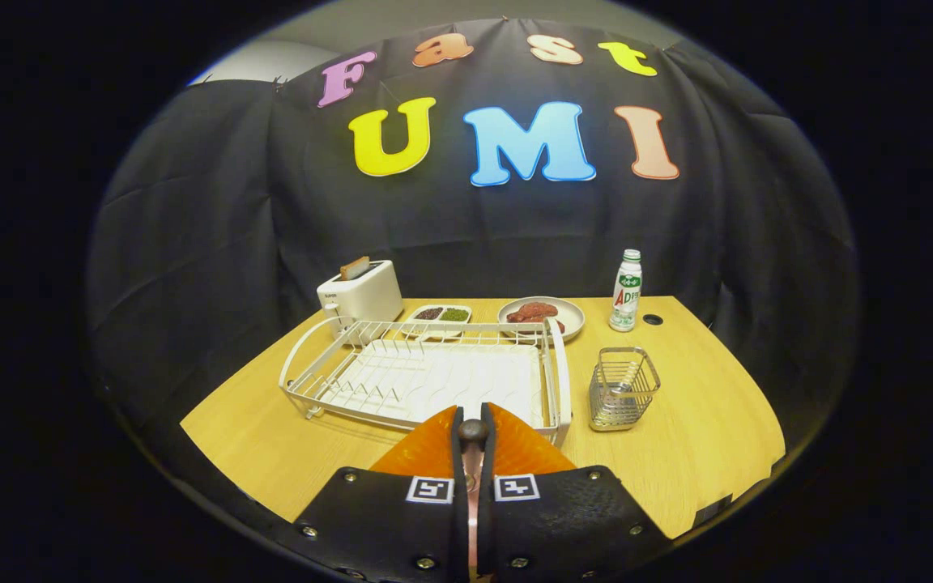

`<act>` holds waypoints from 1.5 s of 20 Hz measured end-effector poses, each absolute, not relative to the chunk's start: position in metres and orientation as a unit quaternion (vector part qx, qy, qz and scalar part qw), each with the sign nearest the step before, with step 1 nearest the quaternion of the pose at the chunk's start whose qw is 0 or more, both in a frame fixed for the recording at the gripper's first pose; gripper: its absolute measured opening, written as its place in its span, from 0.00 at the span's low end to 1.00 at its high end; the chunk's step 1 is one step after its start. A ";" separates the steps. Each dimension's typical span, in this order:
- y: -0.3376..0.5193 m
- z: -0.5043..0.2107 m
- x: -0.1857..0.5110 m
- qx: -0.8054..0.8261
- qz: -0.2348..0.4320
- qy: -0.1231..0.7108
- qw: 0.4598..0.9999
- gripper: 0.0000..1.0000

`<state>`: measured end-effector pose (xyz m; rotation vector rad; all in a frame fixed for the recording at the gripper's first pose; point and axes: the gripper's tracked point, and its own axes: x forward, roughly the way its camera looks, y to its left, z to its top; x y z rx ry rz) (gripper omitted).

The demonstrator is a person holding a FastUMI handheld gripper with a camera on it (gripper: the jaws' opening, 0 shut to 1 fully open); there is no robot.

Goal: Take the plate from the dish rack, then take the spoon from the basket and place it into the plate.

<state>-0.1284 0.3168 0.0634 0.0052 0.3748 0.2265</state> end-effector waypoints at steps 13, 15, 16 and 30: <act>0.277 0.086 -0.122 -0.025 0.108 0.175 0.978 0.34; 0.255 0.120 -0.118 -0.037 0.087 0.136 0.986 0.39; 0.246 0.135 -0.117 -0.042 0.076 0.119 0.989 0.39; 0.174 0.255 -0.112 -0.045 0.047 -0.012 0.998 0.70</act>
